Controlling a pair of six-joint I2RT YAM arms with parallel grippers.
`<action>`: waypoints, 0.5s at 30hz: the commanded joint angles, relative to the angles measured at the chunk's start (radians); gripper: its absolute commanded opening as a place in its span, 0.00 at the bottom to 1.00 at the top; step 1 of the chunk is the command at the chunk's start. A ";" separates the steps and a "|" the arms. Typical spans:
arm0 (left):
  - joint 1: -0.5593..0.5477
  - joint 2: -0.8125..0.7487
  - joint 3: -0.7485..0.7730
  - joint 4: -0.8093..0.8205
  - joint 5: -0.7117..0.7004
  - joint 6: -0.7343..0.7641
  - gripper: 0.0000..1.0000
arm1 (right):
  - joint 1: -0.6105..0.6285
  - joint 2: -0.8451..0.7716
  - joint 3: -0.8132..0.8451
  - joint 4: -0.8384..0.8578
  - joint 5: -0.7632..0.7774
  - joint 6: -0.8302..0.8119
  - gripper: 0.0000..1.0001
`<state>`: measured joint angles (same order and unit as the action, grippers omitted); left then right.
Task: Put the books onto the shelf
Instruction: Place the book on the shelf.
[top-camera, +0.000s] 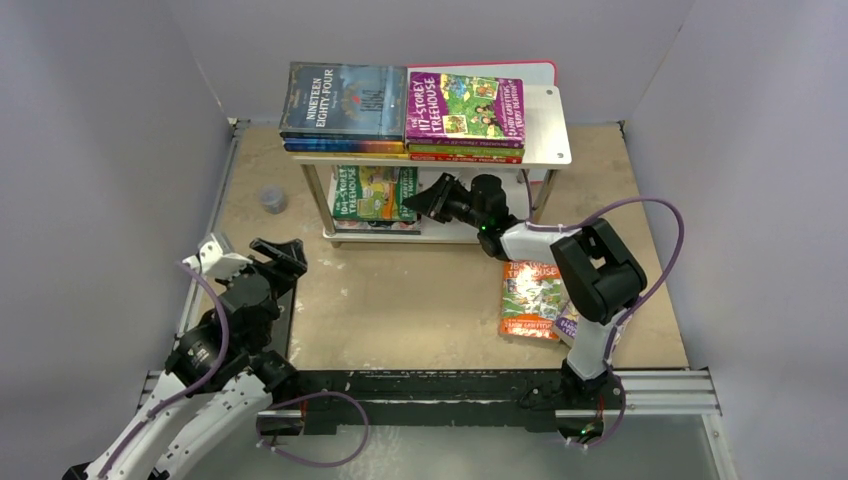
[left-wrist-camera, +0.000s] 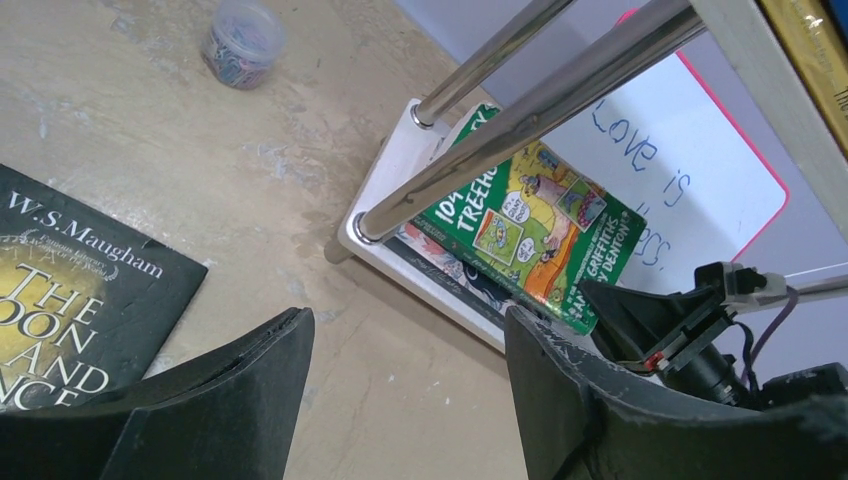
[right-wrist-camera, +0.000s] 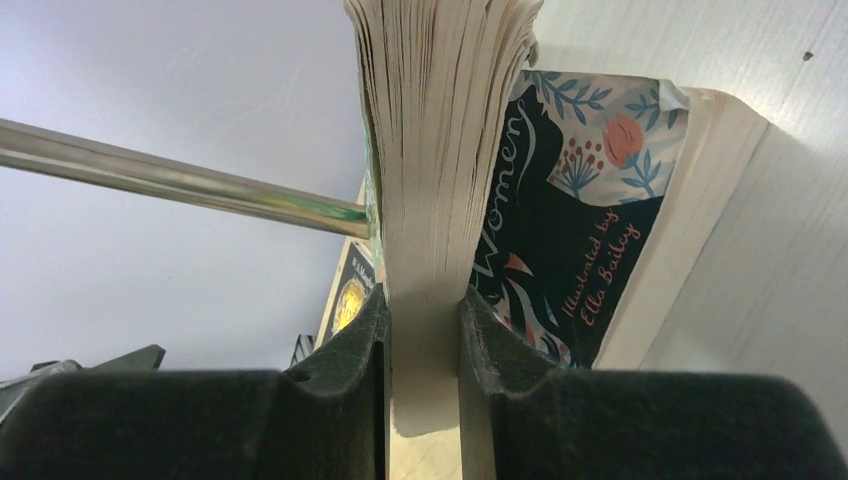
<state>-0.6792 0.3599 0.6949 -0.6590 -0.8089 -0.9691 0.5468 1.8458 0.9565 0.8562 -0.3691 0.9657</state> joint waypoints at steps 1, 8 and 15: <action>0.001 0.004 -0.014 0.042 -0.008 -0.013 0.68 | -0.013 -0.017 0.080 -0.055 -0.013 -0.027 0.00; 0.001 0.056 0.016 0.024 -0.009 -0.017 0.67 | -0.062 -0.053 0.069 -0.203 -0.064 0.000 0.00; 0.002 0.076 0.000 0.060 0.029 -0.031 0.67 | -0.090 -0.046 0.145 -0.352 -0.174 -0.028 0.00</action>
<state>-0.6792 0.4198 0.6846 -0.6540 -0.8005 -0.9859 0.4763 1.8191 1.0111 0.6205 -0.4694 0.9920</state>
